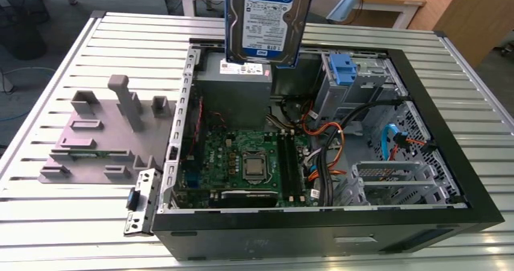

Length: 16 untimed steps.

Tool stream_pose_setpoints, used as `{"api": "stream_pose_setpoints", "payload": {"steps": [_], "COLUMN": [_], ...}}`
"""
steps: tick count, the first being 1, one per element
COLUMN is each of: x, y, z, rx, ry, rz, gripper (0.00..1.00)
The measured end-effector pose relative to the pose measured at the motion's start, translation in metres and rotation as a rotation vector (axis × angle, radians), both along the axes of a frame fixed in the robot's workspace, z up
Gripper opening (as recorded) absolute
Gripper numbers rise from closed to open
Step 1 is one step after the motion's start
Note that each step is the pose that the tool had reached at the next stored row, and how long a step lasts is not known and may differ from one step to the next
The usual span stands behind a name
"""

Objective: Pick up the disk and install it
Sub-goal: 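Pick up the disk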

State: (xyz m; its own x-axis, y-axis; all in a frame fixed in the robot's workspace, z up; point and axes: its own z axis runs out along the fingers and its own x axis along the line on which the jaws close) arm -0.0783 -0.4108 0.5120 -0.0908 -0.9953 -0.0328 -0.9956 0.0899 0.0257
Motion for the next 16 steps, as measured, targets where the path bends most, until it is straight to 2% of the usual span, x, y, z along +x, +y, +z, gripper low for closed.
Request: {"api": "stream_pose_setpoints", "payload": {"steps": [16], "x": [0.0003], "y": [-0.0216], "z": [-0.0083], "rx": [0.0], "ry": [0.0], "rz": [0.0], "gripper": [0.35]}}
